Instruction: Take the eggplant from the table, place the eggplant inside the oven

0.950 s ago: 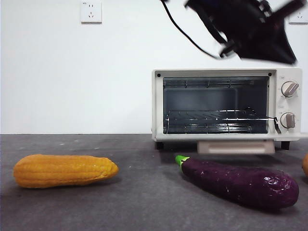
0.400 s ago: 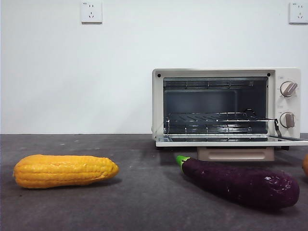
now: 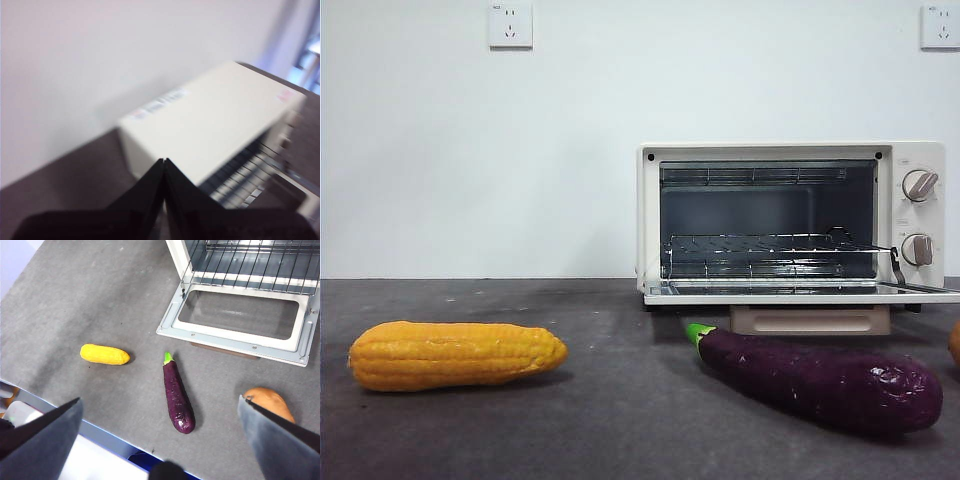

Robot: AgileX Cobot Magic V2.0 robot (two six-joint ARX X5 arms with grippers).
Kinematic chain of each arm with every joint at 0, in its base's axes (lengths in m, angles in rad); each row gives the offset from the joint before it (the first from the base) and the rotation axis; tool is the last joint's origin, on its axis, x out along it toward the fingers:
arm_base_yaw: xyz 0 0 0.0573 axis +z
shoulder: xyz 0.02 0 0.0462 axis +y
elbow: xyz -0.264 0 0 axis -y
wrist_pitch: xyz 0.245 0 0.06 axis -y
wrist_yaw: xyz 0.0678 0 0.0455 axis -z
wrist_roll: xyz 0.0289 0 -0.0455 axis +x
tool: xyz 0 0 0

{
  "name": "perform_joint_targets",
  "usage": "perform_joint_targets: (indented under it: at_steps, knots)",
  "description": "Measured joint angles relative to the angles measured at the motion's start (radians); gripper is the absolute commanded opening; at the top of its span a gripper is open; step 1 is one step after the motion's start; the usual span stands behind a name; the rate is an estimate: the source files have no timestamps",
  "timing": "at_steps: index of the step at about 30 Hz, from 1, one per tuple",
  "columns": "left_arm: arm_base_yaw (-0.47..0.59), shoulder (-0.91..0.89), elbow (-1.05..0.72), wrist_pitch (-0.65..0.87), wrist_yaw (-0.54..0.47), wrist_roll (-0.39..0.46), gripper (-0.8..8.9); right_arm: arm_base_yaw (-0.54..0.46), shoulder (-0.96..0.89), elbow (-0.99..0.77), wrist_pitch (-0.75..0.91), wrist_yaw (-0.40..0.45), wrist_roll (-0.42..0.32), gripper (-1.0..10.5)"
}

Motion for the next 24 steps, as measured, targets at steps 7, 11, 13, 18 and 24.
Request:
perform_joint_targets:
  at_steps: [7, 11, 13, 18, 24]
  knots:
    - [0.16, -0.131, 0.0, -0.055, 0.029, 0.002, -0.06, 0.0, 0.0, 0.0, 0.0, 0.0, 0.0, 5.4]
    - [0.225, -0.183, 0.0, -0.163, 0.145, 0.023, -0.06, 0.0, 0.006, 0.0, 0.0, 0.0, 0.0, 5.4]
    - [0.245, -0.202, 0.0, -0.225, 0.209, 0.045, -0.06, 0.0, 0.01, 0.0, 0.0, 0.0, 0.0, 5.4]
    - [0.251, -0.267, -0.002, -0.285, 0.284, 0.079, -0.06, 0.0, 0.026, 0.0, 0.0, 0.0, 0.0, 5.4]
    - [0.251, -0.371, -0.002, -0.372, 0.324, 0.116, -0.06, 0.0, 0.035, 0.0, 0.0, 0.0, 0.0, 5.4]
